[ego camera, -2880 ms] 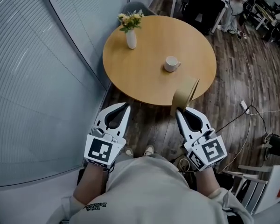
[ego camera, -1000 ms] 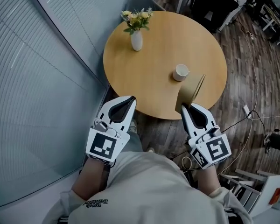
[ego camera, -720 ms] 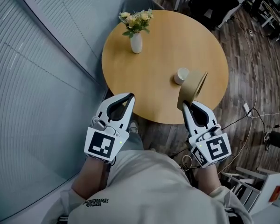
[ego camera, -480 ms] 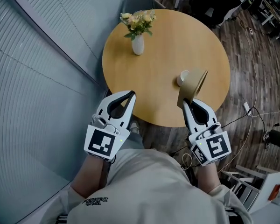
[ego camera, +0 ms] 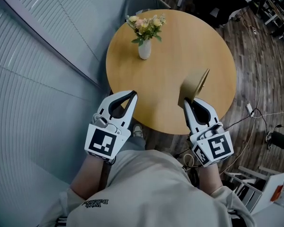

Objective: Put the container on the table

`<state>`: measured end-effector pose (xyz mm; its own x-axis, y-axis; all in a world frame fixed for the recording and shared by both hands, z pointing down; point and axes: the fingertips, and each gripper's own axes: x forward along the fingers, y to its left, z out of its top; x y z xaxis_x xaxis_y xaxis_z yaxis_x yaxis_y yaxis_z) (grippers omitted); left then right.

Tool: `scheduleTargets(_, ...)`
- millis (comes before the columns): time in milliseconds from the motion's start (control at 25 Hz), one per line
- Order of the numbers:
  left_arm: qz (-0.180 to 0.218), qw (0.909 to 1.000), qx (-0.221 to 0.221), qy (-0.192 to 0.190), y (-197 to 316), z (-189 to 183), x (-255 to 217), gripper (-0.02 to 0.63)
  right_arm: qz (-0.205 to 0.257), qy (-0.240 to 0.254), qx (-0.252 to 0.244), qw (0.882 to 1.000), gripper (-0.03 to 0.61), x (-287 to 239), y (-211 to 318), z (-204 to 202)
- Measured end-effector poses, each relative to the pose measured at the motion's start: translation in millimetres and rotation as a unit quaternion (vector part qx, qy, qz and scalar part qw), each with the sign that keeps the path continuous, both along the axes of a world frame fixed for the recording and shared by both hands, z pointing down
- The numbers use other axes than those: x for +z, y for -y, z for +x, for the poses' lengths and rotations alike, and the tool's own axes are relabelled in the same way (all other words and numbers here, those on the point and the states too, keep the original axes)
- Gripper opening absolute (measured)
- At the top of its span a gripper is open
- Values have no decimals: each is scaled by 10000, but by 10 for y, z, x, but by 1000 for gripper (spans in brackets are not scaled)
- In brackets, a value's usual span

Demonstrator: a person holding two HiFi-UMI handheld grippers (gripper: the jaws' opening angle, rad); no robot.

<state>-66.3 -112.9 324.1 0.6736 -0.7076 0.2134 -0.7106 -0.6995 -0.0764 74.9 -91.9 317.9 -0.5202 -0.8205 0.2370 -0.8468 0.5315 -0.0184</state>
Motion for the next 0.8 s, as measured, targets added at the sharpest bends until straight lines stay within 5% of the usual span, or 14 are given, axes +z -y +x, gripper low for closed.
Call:
scheduleTargets(360,-12,10000,81,-37,302,-280,-15,21,129,-64,-15,9999,38,-101,331,-312)
scheduleTargets(800,-21,9998,8,-189,518,-570,20,21,270,-918,-127,9953,38,-175,690,-556)
